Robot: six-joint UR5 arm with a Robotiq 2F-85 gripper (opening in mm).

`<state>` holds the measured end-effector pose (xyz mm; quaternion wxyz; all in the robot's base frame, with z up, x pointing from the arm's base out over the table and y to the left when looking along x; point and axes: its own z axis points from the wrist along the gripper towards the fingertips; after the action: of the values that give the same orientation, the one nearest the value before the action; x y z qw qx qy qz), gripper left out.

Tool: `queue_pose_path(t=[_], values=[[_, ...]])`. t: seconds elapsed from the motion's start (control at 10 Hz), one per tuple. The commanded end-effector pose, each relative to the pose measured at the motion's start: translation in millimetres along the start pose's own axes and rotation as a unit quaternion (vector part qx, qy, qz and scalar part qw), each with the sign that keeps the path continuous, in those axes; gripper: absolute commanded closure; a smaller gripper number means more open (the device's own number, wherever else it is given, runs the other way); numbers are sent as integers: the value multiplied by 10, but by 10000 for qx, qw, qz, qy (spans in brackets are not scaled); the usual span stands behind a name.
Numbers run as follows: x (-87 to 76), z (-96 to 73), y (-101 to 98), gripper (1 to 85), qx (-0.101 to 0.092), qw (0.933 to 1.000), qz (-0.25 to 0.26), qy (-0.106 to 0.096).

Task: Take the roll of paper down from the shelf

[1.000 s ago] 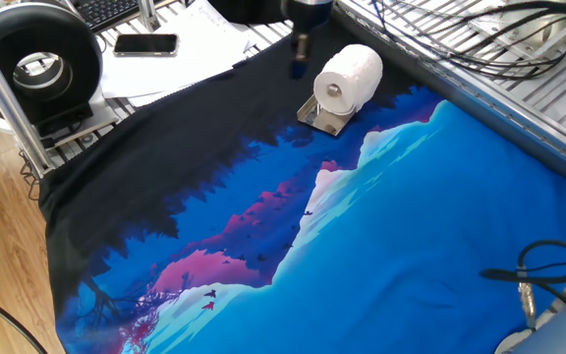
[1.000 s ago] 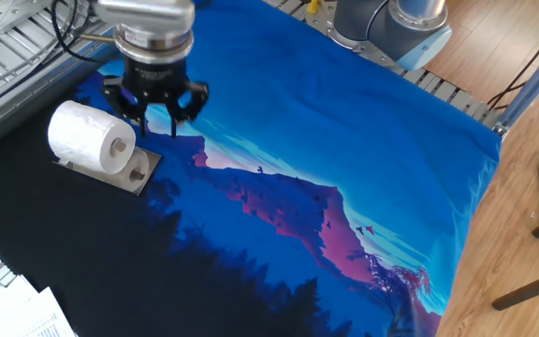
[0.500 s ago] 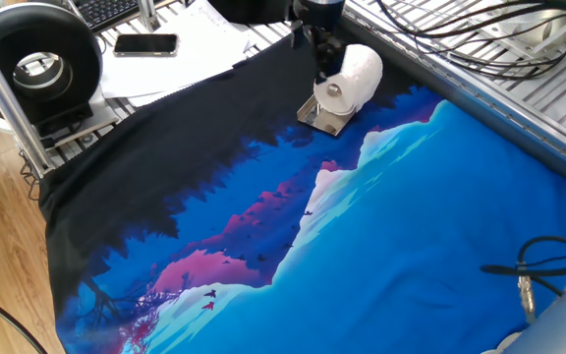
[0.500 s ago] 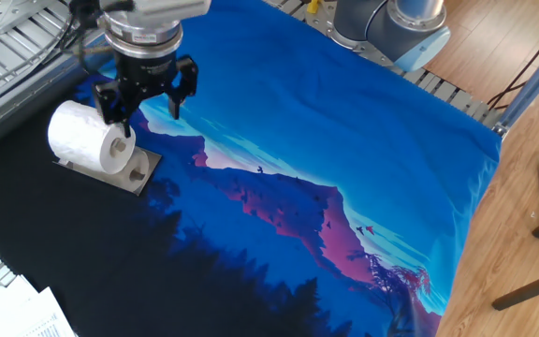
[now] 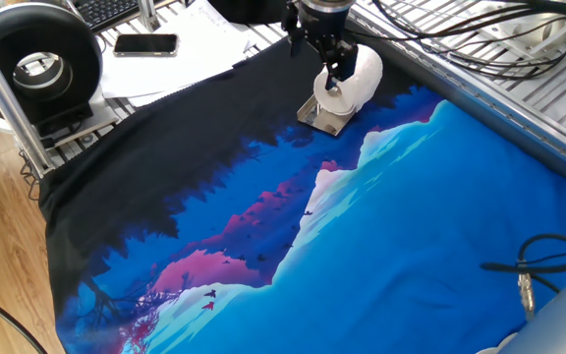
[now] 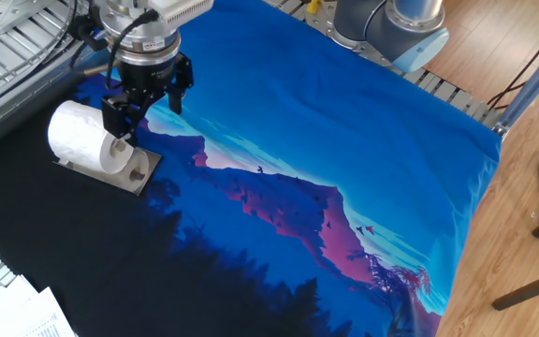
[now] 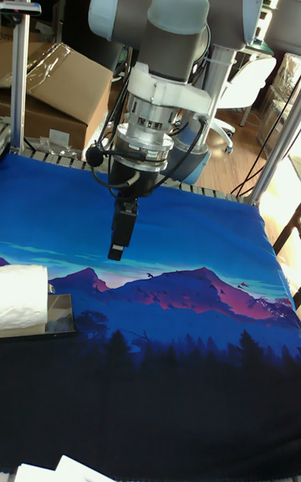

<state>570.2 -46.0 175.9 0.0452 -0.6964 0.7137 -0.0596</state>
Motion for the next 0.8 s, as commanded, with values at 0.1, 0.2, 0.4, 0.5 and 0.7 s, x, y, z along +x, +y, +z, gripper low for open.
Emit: queue_pose_path(t=[0.1, 0.2, 0.4, 0.5, 0.7], values=[[-158, 7, 30, 7, -68, 9985, 420, -337], [-113, 10, -19, 7, 24, 9979, 601, -254], [170, 3, -170, 7, 343, 9981, 430, 277], [143, 7, -125, 10, 237, 9990, -292, 248], [54, 16, -19, 7, 41, 9922, -1242, 57]])
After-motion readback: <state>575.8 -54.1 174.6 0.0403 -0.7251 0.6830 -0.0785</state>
